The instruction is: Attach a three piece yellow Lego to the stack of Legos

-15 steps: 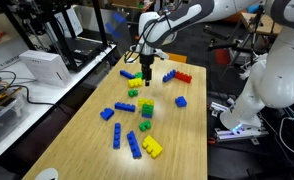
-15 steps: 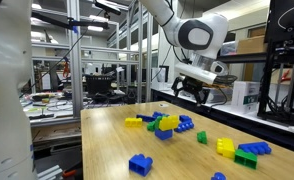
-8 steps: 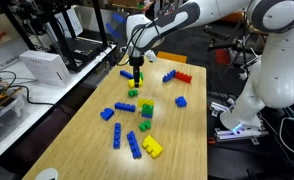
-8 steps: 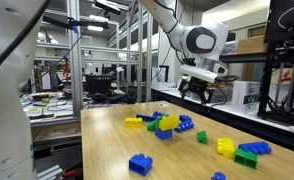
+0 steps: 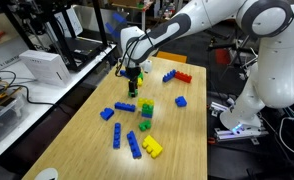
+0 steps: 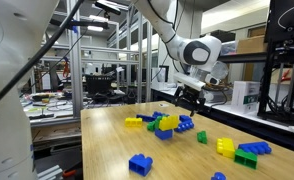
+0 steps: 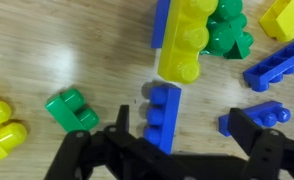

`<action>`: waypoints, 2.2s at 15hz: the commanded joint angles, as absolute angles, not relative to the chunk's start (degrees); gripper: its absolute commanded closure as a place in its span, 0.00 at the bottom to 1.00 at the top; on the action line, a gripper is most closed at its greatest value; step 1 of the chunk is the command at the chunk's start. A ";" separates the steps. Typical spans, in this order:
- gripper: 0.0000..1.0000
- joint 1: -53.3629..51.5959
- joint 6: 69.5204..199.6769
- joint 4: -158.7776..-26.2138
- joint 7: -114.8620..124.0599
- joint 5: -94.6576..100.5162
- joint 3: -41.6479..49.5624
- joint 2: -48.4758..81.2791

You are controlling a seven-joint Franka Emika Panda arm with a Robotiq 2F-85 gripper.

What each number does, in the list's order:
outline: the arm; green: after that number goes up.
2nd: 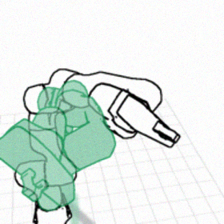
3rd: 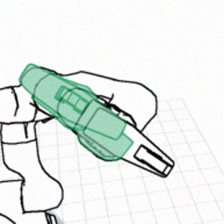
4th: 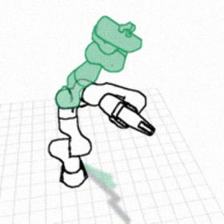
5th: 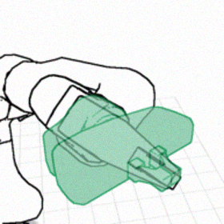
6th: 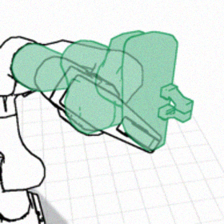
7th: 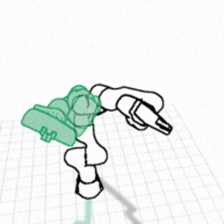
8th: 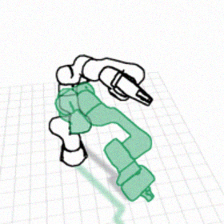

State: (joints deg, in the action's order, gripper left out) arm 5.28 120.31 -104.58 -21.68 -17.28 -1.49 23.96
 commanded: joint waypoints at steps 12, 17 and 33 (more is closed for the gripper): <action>0.00 2.25 123.09 -106.88 -9.42 -11.19 -1.58 26.91; 0.00 1.36 122.60 -107.03 -6.00 -7.65 -1.55 27.35; 0.90 -3.21 126.00 -109.77 0.27 3.43 -0.92 26.79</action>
State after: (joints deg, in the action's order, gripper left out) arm -1.59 122.44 -107.30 -1.70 0.26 -2.04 27.45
